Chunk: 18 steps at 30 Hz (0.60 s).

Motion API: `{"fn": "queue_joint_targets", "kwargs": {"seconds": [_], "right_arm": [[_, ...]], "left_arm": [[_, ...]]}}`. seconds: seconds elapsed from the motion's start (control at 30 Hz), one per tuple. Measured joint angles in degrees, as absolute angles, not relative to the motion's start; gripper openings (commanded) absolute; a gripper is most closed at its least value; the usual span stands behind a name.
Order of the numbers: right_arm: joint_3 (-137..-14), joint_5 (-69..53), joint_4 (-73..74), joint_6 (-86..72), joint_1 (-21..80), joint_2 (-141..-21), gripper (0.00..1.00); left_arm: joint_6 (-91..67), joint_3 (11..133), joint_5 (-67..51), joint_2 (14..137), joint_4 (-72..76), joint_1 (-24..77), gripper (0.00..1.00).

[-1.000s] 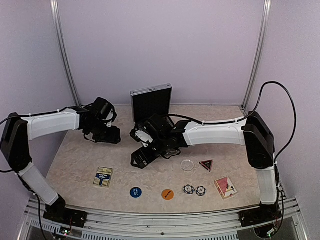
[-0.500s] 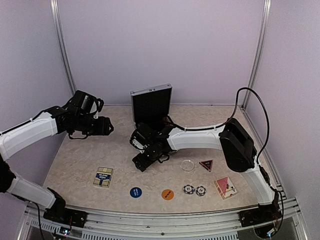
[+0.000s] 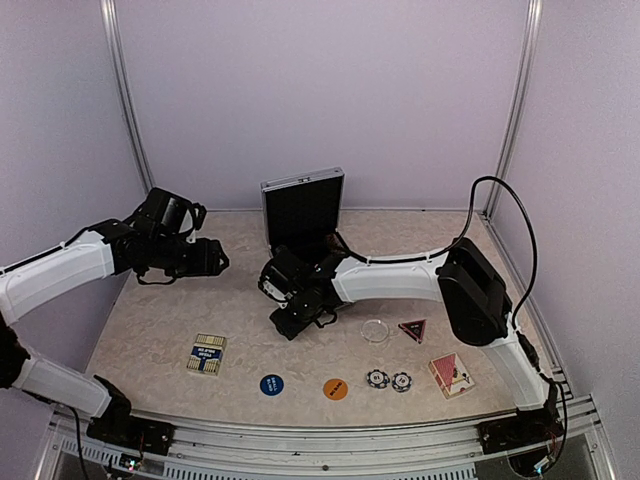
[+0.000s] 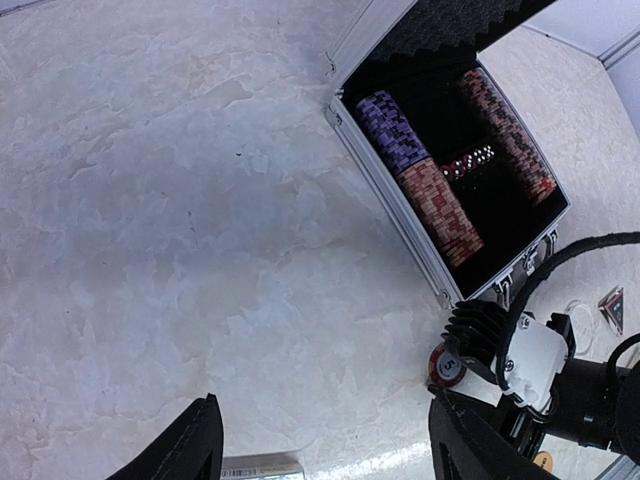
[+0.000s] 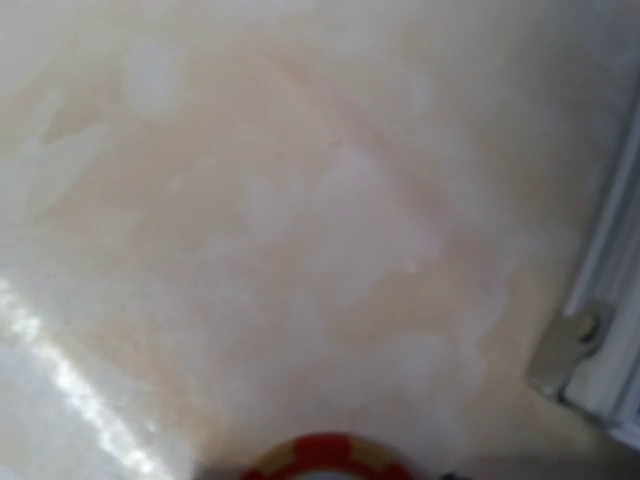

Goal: Pack up texas hold em set

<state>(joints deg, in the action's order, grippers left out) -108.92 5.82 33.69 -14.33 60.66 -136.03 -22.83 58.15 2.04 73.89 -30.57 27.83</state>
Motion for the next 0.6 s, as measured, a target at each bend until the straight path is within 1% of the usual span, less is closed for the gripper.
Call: {"fn": "queue_joint_targets", "kwargs": {"seconds": [0.03,0.07,0.13,0.17,0.23,0.3,0.47,0.5,0.6], "right_arm": [[-108.9,5.8,33.6,-14.3,60.8,-136.0,0.42],[-108.9,5.8,33.7,-14.2,60.8,-136.0,0.41],[-108.9,6.0,33.6,-14.3,61.0,-136.0,0.34],[-108.8,6.2,33.5,-14.3,61.0,-136.0,0.32],[-108.6,6.4,33.1,-14.3,61.1,-135.9,0.32],[-107.9,6.6,32.4,-14.5,61.1,-135.6,0.31],[-106.9,7.3,31.4,-14.5,61.1,-135.1,0.31],[-106.8,7.5,31.4,-14.4,61.1,-135.0,0.31],[-105.9,8.3,31.8,-14.2,61.1,-134.0,0.32]], "left_arm": [[-23.0,57.9,1.9,73.9,-30.2,27.8,0.71],[-23.2,57.6,1.7,73.9,-30.0,27.8,0.71],[-23.4,57.3,1.5,74.0,-29.6,27.8,0.71],[-23.6,57.1,1.5,74.0,-29.5,27.8,0.71],[-23.8,57.0,1.3,74.0,-29.2,27.8,0.72],[-24.0,56.8,0.8,74.0,-28.7,27.8,0.76],[-24.8,56.3,-1.1,74.2,-27.4,28.2,0.96],[-25.1,56.1,-1.5,74.3,-27.1,28.5,0.98],[-25.8,55.7,-2.6,74.5,-26.2,29.5,0.99]]}}
